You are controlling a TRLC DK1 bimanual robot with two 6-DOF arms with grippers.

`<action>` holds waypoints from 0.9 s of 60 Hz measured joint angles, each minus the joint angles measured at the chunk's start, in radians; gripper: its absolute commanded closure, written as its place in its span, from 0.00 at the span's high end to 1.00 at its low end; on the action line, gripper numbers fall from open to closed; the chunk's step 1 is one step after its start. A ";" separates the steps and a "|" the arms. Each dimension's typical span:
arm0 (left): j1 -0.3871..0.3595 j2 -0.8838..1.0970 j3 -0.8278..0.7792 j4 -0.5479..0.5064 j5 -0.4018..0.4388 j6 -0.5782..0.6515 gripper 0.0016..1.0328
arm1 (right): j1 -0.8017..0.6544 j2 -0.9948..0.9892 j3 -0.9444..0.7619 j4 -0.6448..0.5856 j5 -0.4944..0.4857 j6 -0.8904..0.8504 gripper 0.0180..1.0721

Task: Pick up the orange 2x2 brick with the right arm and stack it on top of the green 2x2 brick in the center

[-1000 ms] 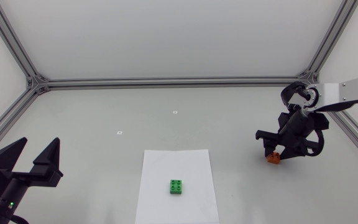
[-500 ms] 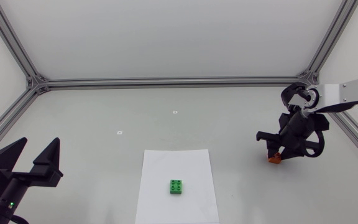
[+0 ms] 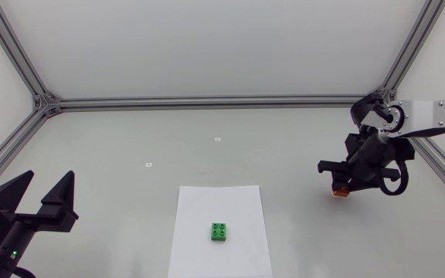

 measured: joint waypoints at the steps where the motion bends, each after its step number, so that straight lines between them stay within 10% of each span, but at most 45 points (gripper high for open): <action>1: 0.000 0.000 0.000 0.000 0.000 0.000 0.96 | 0.005 -0.005 0.000 -0.002 0.000 -0.003 0.05; 54: 0.000 0.000 0.000 0.000 0.000 0.000 0.96 | 0.356 -0.008 0.154 -0.336 -0.171 -0.642 0.05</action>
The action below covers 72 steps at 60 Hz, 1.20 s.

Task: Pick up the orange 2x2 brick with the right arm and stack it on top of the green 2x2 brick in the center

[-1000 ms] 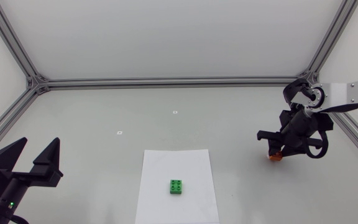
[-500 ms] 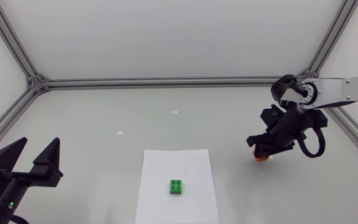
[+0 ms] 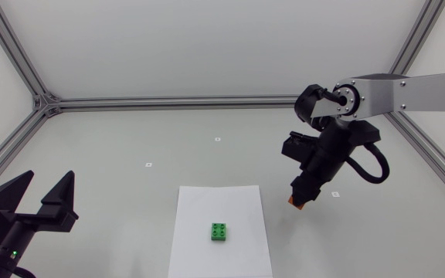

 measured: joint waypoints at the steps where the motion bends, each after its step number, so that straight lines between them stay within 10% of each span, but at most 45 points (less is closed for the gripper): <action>1: 0.000 0.000 0.000 0.000 0.000 0.000 0.96 | 0.019 -0.003 -0.003 0.002 0.006 -0.008 0.05; 34: 0.000 0.000 0.000 0.000 0.000 0.000 0.96 | 0.452 -0.023 -0.043 0.119 0.160 -0.055 0.05; 72: 0.000 0.000 0.000 0.000 0.000 0.000 0.96 | 0.579 0.159 0.130 0.164 0.186 -0.079 0.05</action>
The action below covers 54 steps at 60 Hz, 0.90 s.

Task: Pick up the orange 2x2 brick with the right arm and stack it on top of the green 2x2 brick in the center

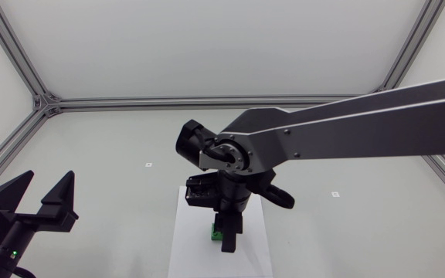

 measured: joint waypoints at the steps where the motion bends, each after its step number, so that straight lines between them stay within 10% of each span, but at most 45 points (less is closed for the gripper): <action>1: 0.000 0.000 0.000 0.000 0.000 0.000 0.96 | 0.001 0.002 0.002 0.000 0.000 -0.001 0.05; 54: 0.000 0.000 0.000 0.000 0.000 0.000 0.96 | 0.034 0.043 0.011 0.024 -0.004 -0.011 0.05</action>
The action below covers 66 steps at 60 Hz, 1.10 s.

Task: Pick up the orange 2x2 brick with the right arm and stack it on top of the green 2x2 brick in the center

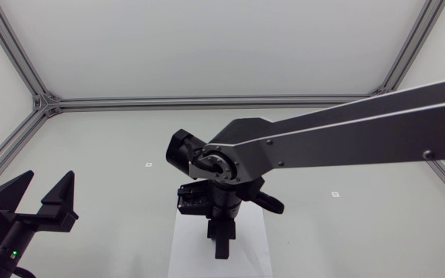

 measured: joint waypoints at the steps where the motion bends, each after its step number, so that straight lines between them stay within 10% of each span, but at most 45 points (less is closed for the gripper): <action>1: 0.000 0.000 0.000 0.000 0.000 0.000 0.96 | 0.000 0.001 0.000 0.000 0.000 0.000 0.05; 66: 0.000 0.000 0.000 0.000 0.000 0.000 0.96 | 0.000 0.029 0.000 0.005 -0.016 0.000 0.05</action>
